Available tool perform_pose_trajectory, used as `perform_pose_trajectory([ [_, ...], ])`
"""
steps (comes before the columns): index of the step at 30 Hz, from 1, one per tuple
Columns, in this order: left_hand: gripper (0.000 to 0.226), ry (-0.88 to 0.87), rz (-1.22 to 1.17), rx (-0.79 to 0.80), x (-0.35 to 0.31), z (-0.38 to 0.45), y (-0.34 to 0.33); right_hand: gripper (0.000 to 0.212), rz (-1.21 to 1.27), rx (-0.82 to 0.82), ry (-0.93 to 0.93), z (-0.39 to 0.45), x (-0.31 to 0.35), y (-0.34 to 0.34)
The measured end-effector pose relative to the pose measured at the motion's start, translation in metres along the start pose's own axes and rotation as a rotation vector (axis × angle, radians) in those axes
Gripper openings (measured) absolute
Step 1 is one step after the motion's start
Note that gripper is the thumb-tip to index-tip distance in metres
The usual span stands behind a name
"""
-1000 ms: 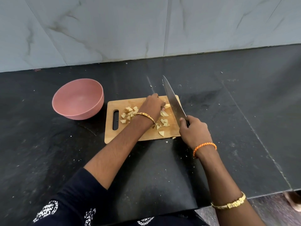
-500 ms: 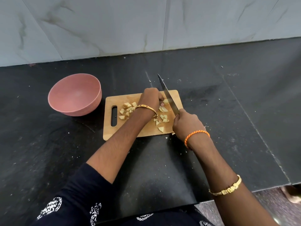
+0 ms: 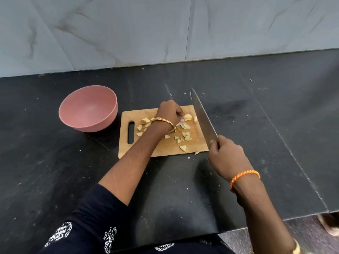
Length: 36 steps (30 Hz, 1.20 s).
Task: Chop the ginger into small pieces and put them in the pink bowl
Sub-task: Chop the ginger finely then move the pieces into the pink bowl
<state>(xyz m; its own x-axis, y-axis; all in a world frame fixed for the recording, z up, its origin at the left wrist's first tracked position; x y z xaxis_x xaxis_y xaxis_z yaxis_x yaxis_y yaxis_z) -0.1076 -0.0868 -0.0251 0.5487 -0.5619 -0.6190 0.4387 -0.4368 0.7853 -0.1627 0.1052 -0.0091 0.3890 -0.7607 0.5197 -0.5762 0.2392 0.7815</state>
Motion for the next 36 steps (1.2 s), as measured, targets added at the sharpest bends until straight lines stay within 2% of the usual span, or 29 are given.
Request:
perform_pose_trajectory([
  [5, 0.025, 0.012, -0.022, -0.018, 0.002, -0.002, 0.002, 0.025, -0.003, -0.005, 0.031, 0.023, 0.022, -0.004],
  [13, 0.025, 0.016, -0.054, -0.017, 0.003, -0.002, 0.002, 0.027, -0.068, 0.045, 0.016, 0.036, 0.02, -0.021],
  [19, 0.016, 0.011, -0.053, -0.082, 0.003, -0.004, 0.002, 0.023, -0.157, 0.073, 0.012, 0.033, 0.016, -0.03],
  [29, 0.016, 0.021, -0.11, -0.104, 0.005, -0.006, 0.007, 0.023, -0.019, 0.044, -0.004, -0.014, -0.024, -0.022],
  [36, 0.023, 0.02, -0.08, -0.036, 0.001, -0.004, 0.006, 0.03, 0.099, -0.048, 0.034, 0.001, -0.012, -0.014],
])
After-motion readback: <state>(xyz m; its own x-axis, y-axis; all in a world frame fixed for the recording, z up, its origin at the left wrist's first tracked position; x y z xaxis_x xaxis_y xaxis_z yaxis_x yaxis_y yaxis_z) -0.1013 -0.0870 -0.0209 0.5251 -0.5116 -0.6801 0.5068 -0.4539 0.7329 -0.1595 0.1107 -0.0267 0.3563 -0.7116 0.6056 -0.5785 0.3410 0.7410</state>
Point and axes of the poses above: each hand's wrist, its own z-axis towards the middle knuckle, its own y-axis out of the back of the hand, x = y × z, the point moved 7 cm from there along z, towards the middle knuckle, and after that the axes turned 5 degrees about -y, right-handed, at the moved point
